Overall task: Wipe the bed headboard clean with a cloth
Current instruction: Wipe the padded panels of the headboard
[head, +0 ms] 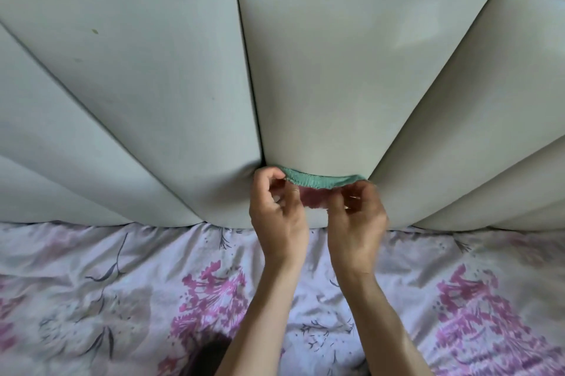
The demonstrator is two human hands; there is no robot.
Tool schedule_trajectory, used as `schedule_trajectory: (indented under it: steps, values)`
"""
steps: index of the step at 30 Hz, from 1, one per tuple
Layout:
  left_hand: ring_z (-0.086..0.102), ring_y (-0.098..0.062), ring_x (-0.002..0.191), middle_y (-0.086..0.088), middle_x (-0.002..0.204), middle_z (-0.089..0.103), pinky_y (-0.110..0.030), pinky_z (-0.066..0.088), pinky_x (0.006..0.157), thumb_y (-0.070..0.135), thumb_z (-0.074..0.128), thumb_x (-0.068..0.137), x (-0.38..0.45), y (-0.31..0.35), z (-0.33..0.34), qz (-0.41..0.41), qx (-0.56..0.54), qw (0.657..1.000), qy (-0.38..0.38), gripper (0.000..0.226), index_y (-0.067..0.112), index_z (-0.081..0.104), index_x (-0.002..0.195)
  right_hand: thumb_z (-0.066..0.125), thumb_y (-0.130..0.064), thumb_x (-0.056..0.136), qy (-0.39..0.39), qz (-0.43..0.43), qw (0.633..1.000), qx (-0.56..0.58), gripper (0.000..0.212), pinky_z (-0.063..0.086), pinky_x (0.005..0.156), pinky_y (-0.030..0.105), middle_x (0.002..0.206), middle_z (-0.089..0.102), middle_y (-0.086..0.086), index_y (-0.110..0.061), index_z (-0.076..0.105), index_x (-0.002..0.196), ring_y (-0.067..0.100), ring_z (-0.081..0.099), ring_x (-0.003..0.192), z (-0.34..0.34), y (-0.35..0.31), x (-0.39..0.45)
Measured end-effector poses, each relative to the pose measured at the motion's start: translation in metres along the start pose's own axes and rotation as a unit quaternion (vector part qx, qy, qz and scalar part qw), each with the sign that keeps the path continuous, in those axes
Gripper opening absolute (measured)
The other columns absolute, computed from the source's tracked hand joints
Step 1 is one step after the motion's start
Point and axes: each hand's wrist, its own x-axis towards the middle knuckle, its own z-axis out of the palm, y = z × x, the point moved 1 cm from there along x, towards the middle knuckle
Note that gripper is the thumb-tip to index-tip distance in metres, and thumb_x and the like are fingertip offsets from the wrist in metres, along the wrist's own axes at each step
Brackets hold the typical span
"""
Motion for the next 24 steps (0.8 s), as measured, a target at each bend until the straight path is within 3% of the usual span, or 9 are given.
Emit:
schedule_trajectory:
  steps: [2, 4, 5, 7, 10, 12, 17, 20, 24]
  values:
    - [0.061, -0.001, 0.070, 0.012, 0.083, 0.064, -0.031, 0.053, 0.062, 0.001, 0.061, 0.089, 0.003, 0.007, 0.004, -0.020, -0.092, 0.996, 0.000, 0.017, 0.010, 0.055, 0.101, 0.071, -0.022, 0.078, 0.002, -0.004, 0.996, 0.092, 0.013, 0.059, 0.068, 0.046, 0.075, 0.073, 0.001, -0.025, 0.060, 0.086, 0.024, 0.071, 0.069, 0.003, -0.010, 0.003]
    - [0.066, -0.018, 0.078, 0.002, 0.096, 0.069, -0.041, 0.056, 0.065, 0.014, 0.066, 0.086, 0.002, 0.008, 0.005, -0.014, -0.159, 0.987, -0.003, 0.022, 0.020, 0.056, 0.105, 0.076, -0.030, 0.082, -0.001, -0.067, 0.986, 0.151, 0.017, 0.058, 0.057, 0.035, 0.078, 0.072, -0.001, -0.030, 0.060, 0.088, 0.022, 0.070, 0.064, 0.004, -0.012, 0.007]
    - [0.066, -0.023, 0.084, -0.008, 0.103, 0.066, -0.036, 0.057, 0.069, 0.016, 0.067, 0.085, 0.001, 0.005, 0.004, 0.012, -0.151, 0.988, 0.001, 0.024, 0.022, 0.057, 0.106, 0.076, -0.030, 0.086, -0.006, -0.088, 0.983, 0.162, 0.015, 0.056, 0.055, 0.029, 0.078, 0.072, -0.001, -0.031, 0.061, 0.089, 0.020, 0.070, 0.063, 0.004, -0.007, 0.008]
    - [0.063, -0.016, 0.090, -0.017, 0.104, 0.061, -0.019, 0.052, 0.076, 0.004, 0.066, 0.084, -0.001, -0.015, 0.005, 0.044, -0.106, 0.993, 0.008, 0.025, 0.016, 0.058, 0.104, 0.072, -0.019, 0.089, -0.008, -0.059, 0.985, 0.162, 0.012, 0.054, 0.056, 0.026, 0.073, 0.070, -0.001, -0.027, 0.062, 0.088, 0.018, 0.068, 0.061, 0.004, 0.017, 0.010]
    - [0.057, -0.020, 0.081, -0.027, 0.095, 0.062, -0.024, 0.048, 0.070, -0.016, 0.060, 0.082, -0.006, -0.048, 0.009, -0.080, -0.071, 0.994, 0.008, 0.022, 0.001, 0.059, 0.096, 0.066, 0.001, 0.089, -0.032, 0.051, 0.994, 0.093, 0.014, 0.057, 0.064, 0.036, 0.070, 0.070, -0.003, -0.012, 0.063, 0.086, 0.014, 0.066, 0.064, 0.009, 0.053, 0.007]
    - [0.056, -0.020, 0.077, -0.020, 0.091, 0.064, -0.030, 0.047, 0.069, -0.016, 0.059, 0.083, -0.012, -0.059, 0.006, -0.102, -0.034, 0.994, -0.008, 0.021, 0.000, 0.061, 0.096, 0.065, 0.003, 0.087, -0.035, 0.073, 0.994, 0.068, 0.012, 0.057, 0.070, 0.042, 0.072, 0.069, 0.001, -0.008, 0.062, 0.085, 0.016, 0.063, 0.067, 0.009, 0.062, 0.003]
    - [0.066, -0.013, 0.089, 0.002, 0.094, 0.069, -0.021, 0.050, 0.081, 0.002, 0.065, 0.085, 0.006, -0.054, -0.002, 0.079, -0.044, 0.996, -0.004, 0.028, 0.027, 0.065, 0.097, 0.070, -0.011, 0.088, -0.034, -0.023, 0.977, 0.209, 0.015, 0.051, 0.061, 0.023, 0.073, 0.065, -0.006, -0.024, 0.063, 0.084, 0.009, 0.059, 0.065, 0.005, 0.038, 0.015]
    - [0.067, -0.014, 0.087, 0.001, 0.091, 0.068, -0.026, 0.053, 0.079, -0.006, 0.064, 0.083, 0.005, -0.068, -0.001, 0.070, -0.073, 0.995, -0.022, 0.032, 0.024, 0.065, 0.093, 0.071, -0.006, 0.085, -0.022, 0.035, 0.977, 0.211, 0.015, 0.051, 0.064, 0.023, 0.072, 0.069, -0.003, -0.020, 0.068, 0.081, 0.010, 0.059, 0.067, 0.004, 0.055, 0.016]
    - [0.061, -0.004, 0.074, -0.001, 0.082, 0.065, -0.015, 0.048, 0.067, -0.012, 0.058, 0.076, 0.001, -0.119, 0.005, -0.001, -0.050, 0.999, -0.006, 0.029, 0.015, 0.064, 0.083, 0.071, -0.001, 0.078, -0.009, 0.140, 0.977, 0.160, 0.015, 0.051, 0.065, 0.023, 0.066, 0.069, -0.001, -0.016, 0.069, 0.074, 0.011, 0.060, 0.063, 0.021, 0.110, 0.008]
